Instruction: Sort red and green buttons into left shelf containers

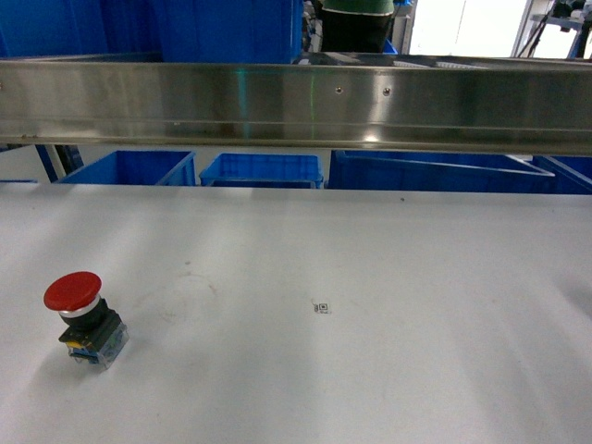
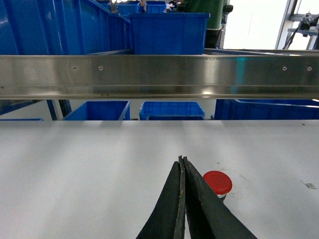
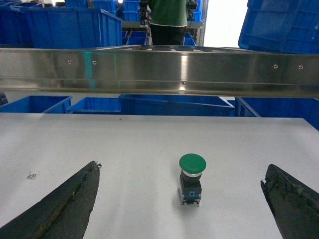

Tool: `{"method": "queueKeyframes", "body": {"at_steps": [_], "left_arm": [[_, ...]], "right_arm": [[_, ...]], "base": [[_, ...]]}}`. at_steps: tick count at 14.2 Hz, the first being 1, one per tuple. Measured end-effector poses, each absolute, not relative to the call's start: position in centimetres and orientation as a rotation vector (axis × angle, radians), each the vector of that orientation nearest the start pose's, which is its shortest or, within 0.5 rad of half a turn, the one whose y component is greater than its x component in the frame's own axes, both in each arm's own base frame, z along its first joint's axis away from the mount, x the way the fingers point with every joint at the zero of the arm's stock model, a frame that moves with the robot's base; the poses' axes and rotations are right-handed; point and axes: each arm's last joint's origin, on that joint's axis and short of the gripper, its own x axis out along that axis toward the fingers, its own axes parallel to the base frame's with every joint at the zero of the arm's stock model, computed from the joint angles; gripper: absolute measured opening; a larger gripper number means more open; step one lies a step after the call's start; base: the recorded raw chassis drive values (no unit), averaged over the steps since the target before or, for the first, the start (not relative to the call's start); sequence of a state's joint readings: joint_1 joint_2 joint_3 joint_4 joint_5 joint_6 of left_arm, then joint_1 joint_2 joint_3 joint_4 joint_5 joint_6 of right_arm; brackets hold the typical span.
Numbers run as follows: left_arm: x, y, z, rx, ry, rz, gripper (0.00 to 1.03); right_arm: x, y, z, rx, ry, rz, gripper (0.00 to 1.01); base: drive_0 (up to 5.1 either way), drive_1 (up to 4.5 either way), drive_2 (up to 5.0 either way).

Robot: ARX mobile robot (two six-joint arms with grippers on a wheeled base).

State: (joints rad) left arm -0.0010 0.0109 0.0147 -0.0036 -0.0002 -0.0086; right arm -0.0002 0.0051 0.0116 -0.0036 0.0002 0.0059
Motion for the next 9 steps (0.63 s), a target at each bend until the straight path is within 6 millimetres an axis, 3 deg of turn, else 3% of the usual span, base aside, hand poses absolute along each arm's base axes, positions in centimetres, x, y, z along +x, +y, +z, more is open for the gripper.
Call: {"method": "queueKeyframes", "body": {"at_steps": [9], "left_arm": [[9.75,-0.01,16.73,-0.009,0.000,-0.001,0.02]], "right_arm": [[9.73,0.00,16.67,0.006,-0.003,0.000,0.98]], "base": [[0.0,0.00,0.0]]}}
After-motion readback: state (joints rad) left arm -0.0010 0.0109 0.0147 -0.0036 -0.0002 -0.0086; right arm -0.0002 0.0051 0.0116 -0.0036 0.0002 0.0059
